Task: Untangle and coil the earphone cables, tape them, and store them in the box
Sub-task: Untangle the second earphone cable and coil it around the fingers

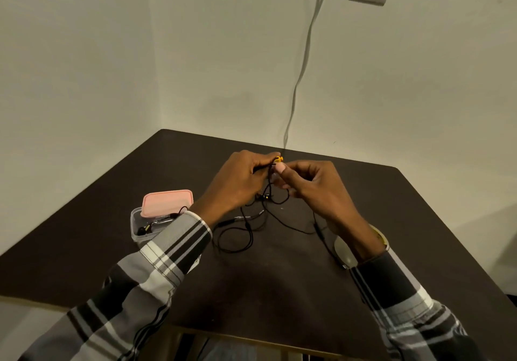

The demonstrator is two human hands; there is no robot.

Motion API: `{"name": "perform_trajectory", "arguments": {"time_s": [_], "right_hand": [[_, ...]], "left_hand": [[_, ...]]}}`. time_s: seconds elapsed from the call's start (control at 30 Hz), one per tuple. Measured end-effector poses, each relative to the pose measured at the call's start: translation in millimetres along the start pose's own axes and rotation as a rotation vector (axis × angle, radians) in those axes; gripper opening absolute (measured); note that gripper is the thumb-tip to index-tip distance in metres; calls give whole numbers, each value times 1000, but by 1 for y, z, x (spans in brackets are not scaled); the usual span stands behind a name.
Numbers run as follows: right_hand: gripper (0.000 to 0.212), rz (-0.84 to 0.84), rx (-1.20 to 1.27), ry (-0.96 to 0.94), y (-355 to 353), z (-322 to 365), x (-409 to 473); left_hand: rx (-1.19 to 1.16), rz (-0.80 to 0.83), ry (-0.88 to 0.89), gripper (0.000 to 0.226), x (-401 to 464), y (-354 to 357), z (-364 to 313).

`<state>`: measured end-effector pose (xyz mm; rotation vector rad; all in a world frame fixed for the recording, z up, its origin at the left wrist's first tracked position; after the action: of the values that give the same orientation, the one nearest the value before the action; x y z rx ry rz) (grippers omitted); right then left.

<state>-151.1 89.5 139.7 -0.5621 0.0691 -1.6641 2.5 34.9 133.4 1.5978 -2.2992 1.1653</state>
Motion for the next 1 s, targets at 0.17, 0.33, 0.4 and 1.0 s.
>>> {"name": "perform_trajectory", "arguments": {"time_s": [0.17,0.33,0.4,1.0], "right_hand": [[12,-32,90,2,7,-5,-3],[12,-144,35,-32,-7,-7,1],[10,-200,-34,-14,-11,-12,4],[14,-678,-248,-43,-87,-5,40]], "left_hand": [[281,55,30,46,4,7,-12],[341,302,3,54,0,11,-20],[277,232,-9,50,3,8,-19],[-665,-160,-268,22,-4,-32,4]]}}
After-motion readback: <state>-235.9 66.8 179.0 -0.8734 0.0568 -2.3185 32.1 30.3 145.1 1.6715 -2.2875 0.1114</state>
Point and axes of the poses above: each hand's wrist, its own x-axis towards the middle knuckle, its own y-axis out of the palm, z = x × y, the point moved 3 cm from there along x, towards the middle knuckle, and after that the axes turned 1 degree about x, right-handed, at the moved point
